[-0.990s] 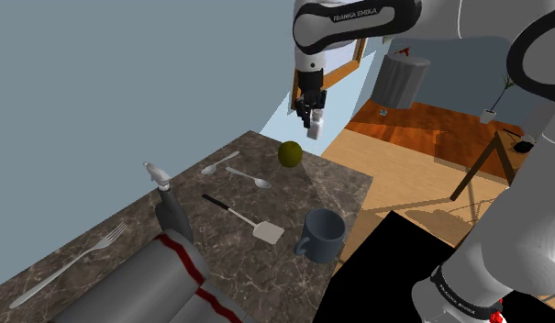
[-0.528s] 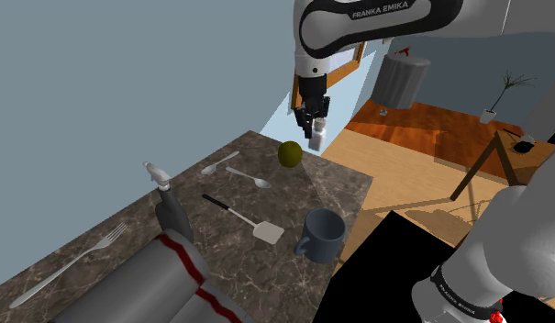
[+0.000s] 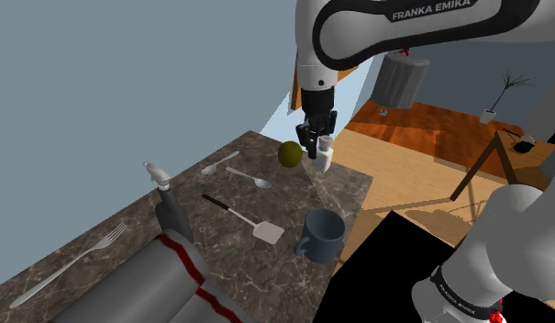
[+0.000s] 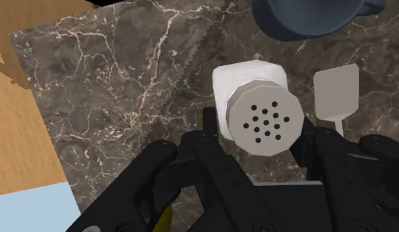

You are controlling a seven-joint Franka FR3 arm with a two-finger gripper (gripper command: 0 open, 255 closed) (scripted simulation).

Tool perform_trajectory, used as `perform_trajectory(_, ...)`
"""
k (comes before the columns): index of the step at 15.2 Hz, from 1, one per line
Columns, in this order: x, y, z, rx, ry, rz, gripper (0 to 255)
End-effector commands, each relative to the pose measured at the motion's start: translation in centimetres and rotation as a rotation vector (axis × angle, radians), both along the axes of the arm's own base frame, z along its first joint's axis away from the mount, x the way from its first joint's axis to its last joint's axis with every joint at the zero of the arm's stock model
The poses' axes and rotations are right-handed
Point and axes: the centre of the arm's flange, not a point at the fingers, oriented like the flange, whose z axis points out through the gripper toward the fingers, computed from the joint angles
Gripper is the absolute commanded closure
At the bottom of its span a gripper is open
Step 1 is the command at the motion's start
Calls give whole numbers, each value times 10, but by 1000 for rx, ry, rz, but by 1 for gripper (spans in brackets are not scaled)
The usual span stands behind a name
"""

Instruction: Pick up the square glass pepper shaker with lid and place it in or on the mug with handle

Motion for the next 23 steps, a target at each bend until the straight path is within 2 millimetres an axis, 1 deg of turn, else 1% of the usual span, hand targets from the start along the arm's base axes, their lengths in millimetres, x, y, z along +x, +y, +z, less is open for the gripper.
perform_trajectory(1, -18, 17, 0, 0, 0, -1, 255)
perform_trajectory(8, -82, 83, 2, 0, 0, -1, 255)
perform_trajectory(9, -95, 96, 2, 0, 0, -1, 255)
perform_trajectory(23, -95, 96, -72, 0, 0, -1, 255)
